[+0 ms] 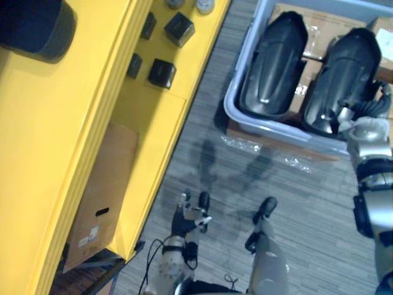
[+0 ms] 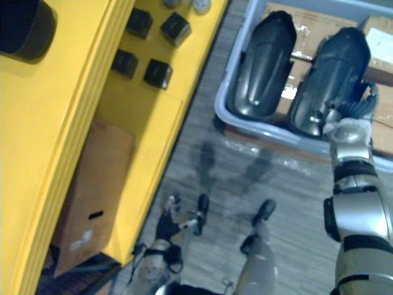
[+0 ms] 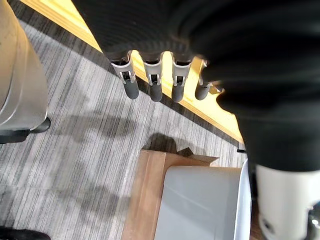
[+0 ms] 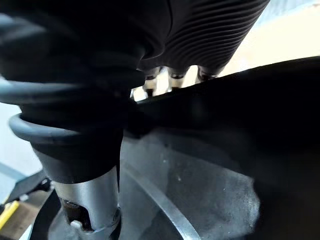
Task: Walk over and take plastic housings, then place them on the shelf
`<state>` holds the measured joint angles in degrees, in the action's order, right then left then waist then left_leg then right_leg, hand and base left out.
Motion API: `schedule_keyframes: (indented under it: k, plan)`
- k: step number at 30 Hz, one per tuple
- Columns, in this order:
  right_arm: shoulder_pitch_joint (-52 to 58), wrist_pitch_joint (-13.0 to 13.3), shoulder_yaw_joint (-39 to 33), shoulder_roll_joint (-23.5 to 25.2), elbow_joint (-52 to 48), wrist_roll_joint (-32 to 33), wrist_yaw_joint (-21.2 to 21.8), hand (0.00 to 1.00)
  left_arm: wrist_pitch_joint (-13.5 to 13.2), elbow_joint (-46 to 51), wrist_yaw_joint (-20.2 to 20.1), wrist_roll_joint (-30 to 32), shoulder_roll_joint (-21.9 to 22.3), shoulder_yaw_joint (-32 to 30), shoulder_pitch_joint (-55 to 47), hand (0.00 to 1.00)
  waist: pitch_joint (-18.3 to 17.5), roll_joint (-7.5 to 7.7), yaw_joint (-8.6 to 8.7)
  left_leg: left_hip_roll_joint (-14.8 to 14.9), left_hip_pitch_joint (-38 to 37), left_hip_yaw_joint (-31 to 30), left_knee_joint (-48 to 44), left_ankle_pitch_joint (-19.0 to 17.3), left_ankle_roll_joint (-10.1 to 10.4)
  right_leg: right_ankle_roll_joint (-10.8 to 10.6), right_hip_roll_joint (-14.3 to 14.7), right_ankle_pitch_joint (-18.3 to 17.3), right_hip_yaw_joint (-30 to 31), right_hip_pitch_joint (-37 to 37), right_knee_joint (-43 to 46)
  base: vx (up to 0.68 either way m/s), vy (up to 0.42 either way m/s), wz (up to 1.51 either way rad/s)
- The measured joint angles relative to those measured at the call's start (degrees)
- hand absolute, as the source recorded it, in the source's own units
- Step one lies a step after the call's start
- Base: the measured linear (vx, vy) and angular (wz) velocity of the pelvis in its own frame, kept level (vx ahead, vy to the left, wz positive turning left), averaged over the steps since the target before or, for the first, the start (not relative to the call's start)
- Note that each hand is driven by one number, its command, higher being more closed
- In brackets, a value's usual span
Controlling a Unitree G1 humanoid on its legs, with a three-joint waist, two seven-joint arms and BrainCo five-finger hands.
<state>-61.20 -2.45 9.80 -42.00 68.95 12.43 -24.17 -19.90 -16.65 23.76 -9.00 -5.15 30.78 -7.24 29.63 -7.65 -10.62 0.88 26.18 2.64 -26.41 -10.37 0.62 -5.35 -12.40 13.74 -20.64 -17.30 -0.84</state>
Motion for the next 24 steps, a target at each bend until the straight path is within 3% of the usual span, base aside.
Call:
schedule_keyframes:
  k: [13, 21, 24]
  plan:
    - [-1.98, -5.27, -0.78, -0.81, 2.03, -2.3, 1.74, 1.0, 1.22, 0.04, 0.34, -0.1, 0.0, 1.46, 0.03, 0.0, -0.06, 0.09, 0.39, -0.13, 0.09, 0.2, 0.37, 0.46, -0.03, 0.15, -0.29, -0.11, 0.09, -0.57, 0.62, 0.0, 0.0, 0.0]
    - [-1.71, -9.79, -0.65, -0.37, 4.52, -8.36, 3.06, 1.0, 1.34, 1.41, 2.5, -0.21, -0.04, 1.07, 0.01, 0.0, -0.28, 0.04, 0.37, -0.15, 0.07, 0.04, 0.37, 0.63, -0.02, 0.18, -0.34, -0.13, -0.02, -0.54, 0.85, 0.0, 0.0, 0.0]
    - [-1.57, -9.93, -0.65, -0.42, 4.51, -10.37, 3.03, 1.0, 1.3, 2.74, 2.49, -0.2, -0.04, 0.38, 0.01, 0.0, -0.35, 0.01, 0.4, -0.15, 0.05, -0.03, 0.25, 0.68, -0.01, 0.25, -0.35, -0.19, -0.04, -0.51, 1.04, 0.0, 0.0, 0.0]
